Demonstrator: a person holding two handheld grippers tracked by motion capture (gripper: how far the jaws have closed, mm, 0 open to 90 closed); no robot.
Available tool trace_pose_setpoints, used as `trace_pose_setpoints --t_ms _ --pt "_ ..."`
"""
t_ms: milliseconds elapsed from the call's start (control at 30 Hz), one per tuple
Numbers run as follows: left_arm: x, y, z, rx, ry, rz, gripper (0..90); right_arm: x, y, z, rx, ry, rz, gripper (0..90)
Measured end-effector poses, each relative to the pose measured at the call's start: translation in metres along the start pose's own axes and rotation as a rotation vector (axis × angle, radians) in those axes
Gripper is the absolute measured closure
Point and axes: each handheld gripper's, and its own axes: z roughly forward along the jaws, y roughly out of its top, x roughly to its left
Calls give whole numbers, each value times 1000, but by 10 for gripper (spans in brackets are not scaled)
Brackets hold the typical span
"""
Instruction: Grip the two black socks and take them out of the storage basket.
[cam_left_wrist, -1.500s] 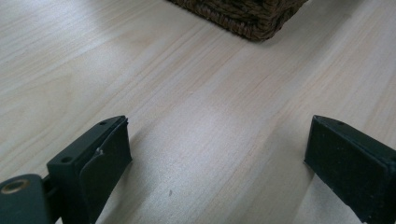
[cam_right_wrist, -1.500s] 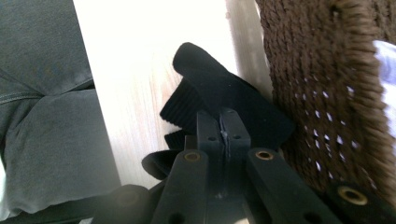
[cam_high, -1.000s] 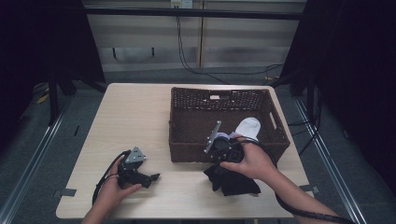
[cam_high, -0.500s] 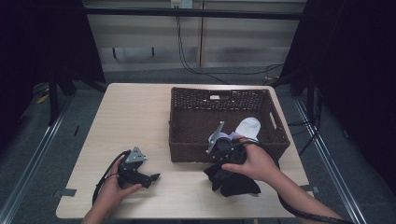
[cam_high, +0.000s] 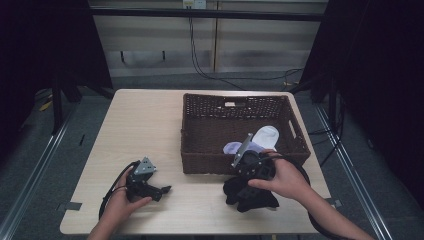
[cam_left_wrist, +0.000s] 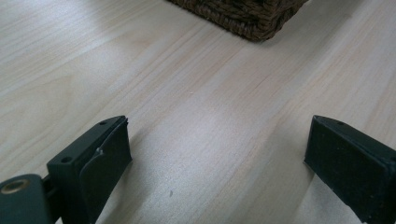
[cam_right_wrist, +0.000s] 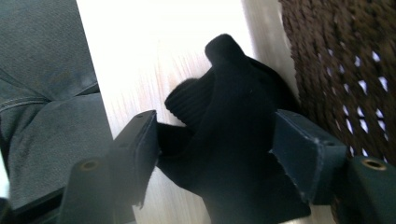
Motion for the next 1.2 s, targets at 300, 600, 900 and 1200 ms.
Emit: trace_pose_setpoints --t_ms 300,600,900,1200 --pt "0 0 0 -1 0 -1 60 -5 -28 -15 -32 -9 63 221" --pt "0 0 0 1 1 -2 60 -12 -59 -24 -59 -13 121 200" --pt "0 0 0 -1 1 -1 60 -16 -91 -19 -38 -31 174 188" --pt "0 0 0 -1 1 -1 60 -22 -120 -5 -39 -42 242 176"
